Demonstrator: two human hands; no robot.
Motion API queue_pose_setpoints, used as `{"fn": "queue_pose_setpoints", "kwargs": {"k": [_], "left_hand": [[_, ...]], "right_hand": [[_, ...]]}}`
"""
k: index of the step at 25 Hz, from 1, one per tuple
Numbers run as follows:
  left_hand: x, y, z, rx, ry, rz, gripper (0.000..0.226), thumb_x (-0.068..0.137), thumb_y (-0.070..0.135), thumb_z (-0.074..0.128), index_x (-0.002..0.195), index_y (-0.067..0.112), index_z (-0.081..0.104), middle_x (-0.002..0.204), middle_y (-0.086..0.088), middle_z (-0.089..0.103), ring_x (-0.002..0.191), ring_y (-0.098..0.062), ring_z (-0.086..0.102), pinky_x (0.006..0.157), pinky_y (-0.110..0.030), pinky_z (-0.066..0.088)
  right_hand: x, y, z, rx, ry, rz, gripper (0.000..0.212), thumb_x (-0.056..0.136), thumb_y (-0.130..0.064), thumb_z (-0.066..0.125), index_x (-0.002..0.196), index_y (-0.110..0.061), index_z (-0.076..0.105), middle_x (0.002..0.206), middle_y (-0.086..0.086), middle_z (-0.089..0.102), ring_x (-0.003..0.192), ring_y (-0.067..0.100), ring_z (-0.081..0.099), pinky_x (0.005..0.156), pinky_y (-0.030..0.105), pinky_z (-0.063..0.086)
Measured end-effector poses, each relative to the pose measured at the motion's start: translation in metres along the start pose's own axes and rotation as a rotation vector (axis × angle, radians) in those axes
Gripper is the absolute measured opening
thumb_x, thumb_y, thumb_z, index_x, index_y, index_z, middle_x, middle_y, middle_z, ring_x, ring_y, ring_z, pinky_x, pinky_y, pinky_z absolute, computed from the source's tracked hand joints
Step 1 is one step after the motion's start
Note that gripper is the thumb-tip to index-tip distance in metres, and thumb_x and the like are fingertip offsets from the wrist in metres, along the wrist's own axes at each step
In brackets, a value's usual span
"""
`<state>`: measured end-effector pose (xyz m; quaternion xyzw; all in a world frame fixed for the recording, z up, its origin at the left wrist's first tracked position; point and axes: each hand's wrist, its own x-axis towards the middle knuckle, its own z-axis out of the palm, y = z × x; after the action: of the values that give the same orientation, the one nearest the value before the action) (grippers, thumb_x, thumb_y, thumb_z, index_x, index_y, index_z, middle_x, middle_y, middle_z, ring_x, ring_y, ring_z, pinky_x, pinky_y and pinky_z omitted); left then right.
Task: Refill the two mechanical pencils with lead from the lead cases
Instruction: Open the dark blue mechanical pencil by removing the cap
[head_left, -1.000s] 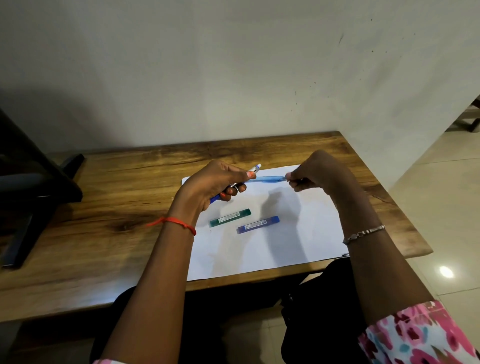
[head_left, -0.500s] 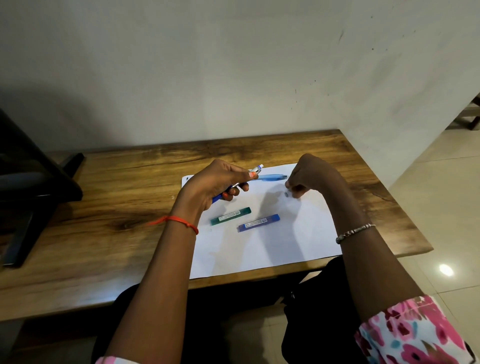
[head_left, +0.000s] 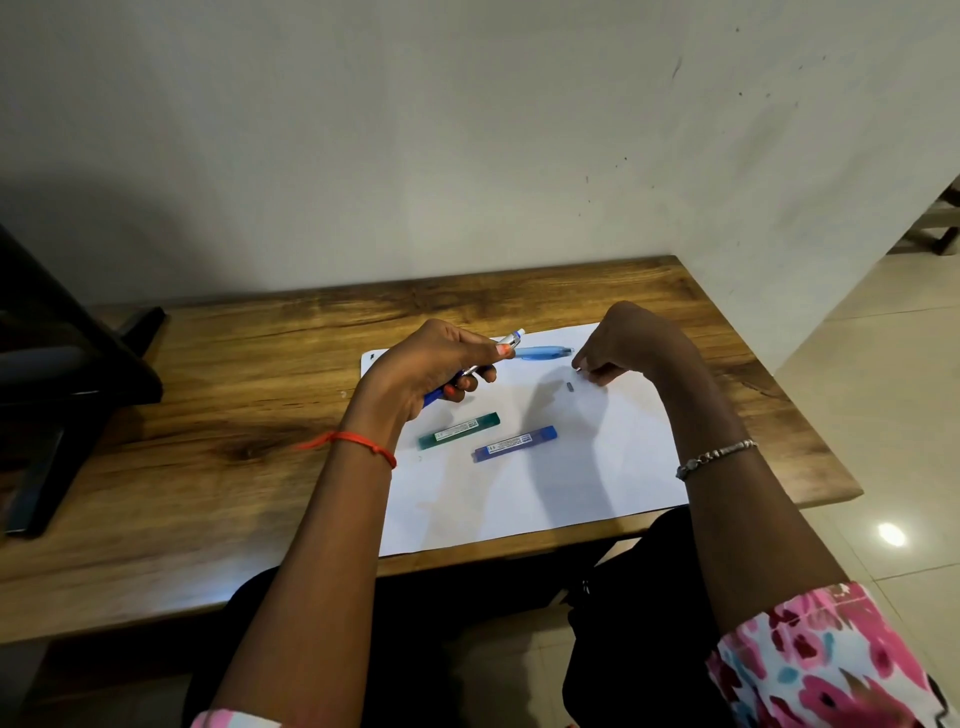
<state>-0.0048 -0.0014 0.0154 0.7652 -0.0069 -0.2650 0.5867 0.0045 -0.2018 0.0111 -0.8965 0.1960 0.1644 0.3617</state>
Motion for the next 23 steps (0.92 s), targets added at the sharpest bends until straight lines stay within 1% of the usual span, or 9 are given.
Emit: {"fn": "queue_pose_setpoints", "kwargs": {"k": [2,5,9,11,13,16,18,21,23], "left_hand": [[0.000,0.000,0.000,0.001,-0.002,-0.001,0.027,0.086,0.018,0.061,0.106,0.002,0.067,0.065,-0.005,0.055,0.036,-0.004,0.035,0.036,-0.013,0.027],[0.001,-0.001,0.000,0.000,-0.001,-0.004,0.027,0.086,0.018,0.062,0.106,0.002,0.068,0.065,-0.005,0.056,0.037,-0.004,0.035,0.035,-0.013,0.027],[0.001,0.000,0.000,0.007,0.005,-0.008,0.026,0.086,0.019,0.062,0.105,0.003,0.068,0.065,-0.004,0.056,0.039,-0.005,0.035,0.036,-0.013,0.028],[0.001,0.000,0.000,0.013,0.006,-0.008,0.027,0.085,0.019,0.063,0.106,0.003,0.068,0.065,-0.004,0.056,0.039,-0.005,0.035,0.036,-0.013,0.028],[0.000,0.001,0.001,0.020,0.005,-0.015,0.027,0.085,0.020,0.063,0.106,0.002,0.068,0.066,-0.005,0.057,0.040,-0.006,0.036,0.036,-0.014,0.029],[-0.002,0.001,0.001,0.055,0.005,-0.023,0.027,0.086,0.020,0.063,0.106,0.003,0.068,0.074,-0.005,0.059,0.050,-0.010,0.038,0.038,-0.013,0.031],[-0.001,0.001,0.002,0.119,0.006,-0.017,0.027,0.086,0.020,0.062,0.107,0.005,0.068,0.078,-0.002,0.057,0.055,-0.011,0.041,0.041,-0.014,0.034],[0.002,0.000,0.004,0.216,-0.002,-0.002,0.027,0.089,0.019,0.058,0.109,0.003,0.066,0.081,-0.002,0.055,0.060,-0.012,0.042,0.052,-0.019,0.036],[0.005,-0.001,0.008,0.230,-0.010,0.020,0.026,0.089,0.016,0.057,0.108,0.000,0.066,0.080,-0.005,0.055,0.061,-0.012,0.041,0.054,-0.021,0.035]], "right_hand": [[0.001,0.003,0.000,-0.075,0.035,-0.025,0.028,0.074,0.001,0.073,0.100,0.010,0.067,0.085,0.020,0.070,0.057,0.017,0.059,0.071,0.030,0.053],[0.000,0.005,0.001,-0.136,0.086,-0.027,0.037,0.067,-0.004,0.080,0.096,0.011,0.064,0.078,0.017,0.064,0.067,0.023,0.060,0.070,0.033,0.050],[-0.003,0.005,0.003,-0.220,0.100,-0.003,0.043,0.063,-0.013,0.085,0.086,-0.002,0.050,0.088,0.013,0.055,0.083,0.026,0.056,0.066,0.030,0.043],[-0.001,0.006,0.001,-0.221,0.081,0.002,0.042,0.062,-0.014,0.085,0.082,-0.003,0.051,0.083,0.012,0.056,0.079,0.026,0.056,0.060,0.027,0.042],[-0.001,0.005,-0.002,-0.208,0.060,0.007,0.040,0.062,-0.016,0.086,0.085,0.000,0.057,0.070,0.010,0.056,0.068,0.023,0.057,0.055,0.025,0.040],[0.000,0.005,-0.006,-0.178,0.077,-0.011,0.034,0.065,-0.013,0.083,0.088,0.005,0.065,0.059,0.009,0.054,0.053,0.017,0.051,0.047,0.023,0.035],[0.001,0.007,-0.009,-0.079,0.087,-0.118,0.030,0.067,-0.009,0.080,0.091,0.006,0.071,0.065,0.015,0.061,0.056,0.020,0.053,0.048,0.024,0.038],[-0.006,0.003,-0.008,0.086,-0.010,-0.399,0.020,0.071,-0.006,0.076,0.091,-0.007,0.074,0.084,0.017,0.071,0.073,0.017,0.056,0.052,0.020,0.046],[-0.011,-0.004,-0.004,0.100,-0.088,-0.526,0.022,0.071,-0.004,0.076,0.092,-0.008,0.075,0.081,0.014,0.072,0.069,0.009,0.056,0.053,0.017,0.045]]}}
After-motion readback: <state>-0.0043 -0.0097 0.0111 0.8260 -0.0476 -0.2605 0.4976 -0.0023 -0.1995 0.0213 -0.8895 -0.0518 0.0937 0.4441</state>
